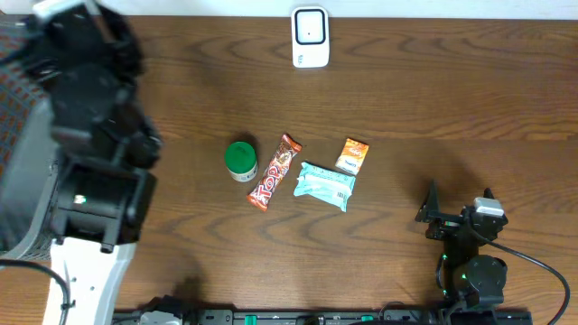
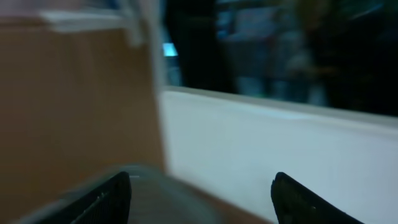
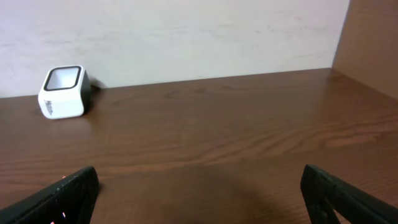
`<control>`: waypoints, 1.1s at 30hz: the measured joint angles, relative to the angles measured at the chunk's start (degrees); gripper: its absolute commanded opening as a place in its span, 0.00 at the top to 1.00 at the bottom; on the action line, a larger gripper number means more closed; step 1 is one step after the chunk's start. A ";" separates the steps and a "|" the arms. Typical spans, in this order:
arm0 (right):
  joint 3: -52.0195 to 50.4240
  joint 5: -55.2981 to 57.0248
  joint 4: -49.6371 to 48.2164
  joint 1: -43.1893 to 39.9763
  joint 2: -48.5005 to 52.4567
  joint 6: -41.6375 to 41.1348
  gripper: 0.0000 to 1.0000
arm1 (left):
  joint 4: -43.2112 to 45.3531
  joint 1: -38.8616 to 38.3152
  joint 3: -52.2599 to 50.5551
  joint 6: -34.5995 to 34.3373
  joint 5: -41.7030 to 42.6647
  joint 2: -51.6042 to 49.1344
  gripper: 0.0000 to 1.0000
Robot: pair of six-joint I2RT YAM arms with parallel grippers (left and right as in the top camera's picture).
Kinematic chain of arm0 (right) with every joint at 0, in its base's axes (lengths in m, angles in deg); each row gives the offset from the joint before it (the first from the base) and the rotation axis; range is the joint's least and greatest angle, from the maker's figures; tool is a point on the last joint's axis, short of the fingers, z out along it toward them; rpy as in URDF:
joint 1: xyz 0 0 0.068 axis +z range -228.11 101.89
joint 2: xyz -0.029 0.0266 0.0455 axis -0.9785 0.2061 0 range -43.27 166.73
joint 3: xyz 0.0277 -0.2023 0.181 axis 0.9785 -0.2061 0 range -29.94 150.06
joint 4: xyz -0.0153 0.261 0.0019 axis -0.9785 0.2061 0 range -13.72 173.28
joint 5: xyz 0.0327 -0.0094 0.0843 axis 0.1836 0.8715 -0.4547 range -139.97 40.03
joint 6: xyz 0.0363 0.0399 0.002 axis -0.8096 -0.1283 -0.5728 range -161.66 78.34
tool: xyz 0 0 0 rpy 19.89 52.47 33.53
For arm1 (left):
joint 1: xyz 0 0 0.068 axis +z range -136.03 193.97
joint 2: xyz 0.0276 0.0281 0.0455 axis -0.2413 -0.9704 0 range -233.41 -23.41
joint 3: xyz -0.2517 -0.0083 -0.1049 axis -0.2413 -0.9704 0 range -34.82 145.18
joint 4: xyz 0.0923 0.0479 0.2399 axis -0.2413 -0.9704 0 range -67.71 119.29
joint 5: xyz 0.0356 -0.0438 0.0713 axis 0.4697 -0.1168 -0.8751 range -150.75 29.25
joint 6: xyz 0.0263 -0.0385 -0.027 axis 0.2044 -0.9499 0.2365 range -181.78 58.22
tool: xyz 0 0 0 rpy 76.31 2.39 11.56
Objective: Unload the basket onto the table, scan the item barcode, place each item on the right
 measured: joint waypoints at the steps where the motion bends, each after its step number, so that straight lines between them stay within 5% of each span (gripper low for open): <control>1: 0.00 0.13 -0.09 0.00 0.00 0.00 0.01 | -0.48 1.33 0.00 1.14 -0.15 0.37 0.27; 9: -0.09 -4.87 -8.90 0.00 -0.02 -2.73 0.01 | -9.70 2.93 0.07 1.97 -0.20 9.49 0.27; 15: -0.09 -16.04 -6.51 0.00 0.22 -11.23 0.01 | -15.19 2.93 0.50 -2.10 2.03 18.49 0.27; 23: 8.11 -23.91 11.19 0.00 11.13 -24.94 0.01 | -16.44 2.93 0.92 -3.48 4.70 23.26 0.27; 33: 40.92 -29.55 40.17 0.00 41.68 -21.49 0.01 | -16.39 3.52 0.20 -4.74 7.06 25.55 0.27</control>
